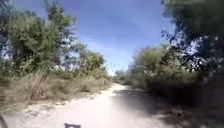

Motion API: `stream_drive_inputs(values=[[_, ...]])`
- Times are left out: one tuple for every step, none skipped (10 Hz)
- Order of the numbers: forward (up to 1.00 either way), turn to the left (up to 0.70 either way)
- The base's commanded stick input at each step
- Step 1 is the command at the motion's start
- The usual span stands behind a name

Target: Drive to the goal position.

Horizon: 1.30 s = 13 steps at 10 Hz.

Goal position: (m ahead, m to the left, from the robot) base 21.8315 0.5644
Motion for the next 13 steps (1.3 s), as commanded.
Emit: stream_drive_inputs(values=[[0.70, 0.00], [0.70, 0.00], [0.70, 0.00], [0.70, 0.00], [0.70, 0.00], [0.70, 0.00], [0.70, 0.00], [0.70, 0.00], [0.70, 0.00], [0.70, 0.00], [0.70, 0.00], [0.70, 0.00], [0.70, 0.00]])
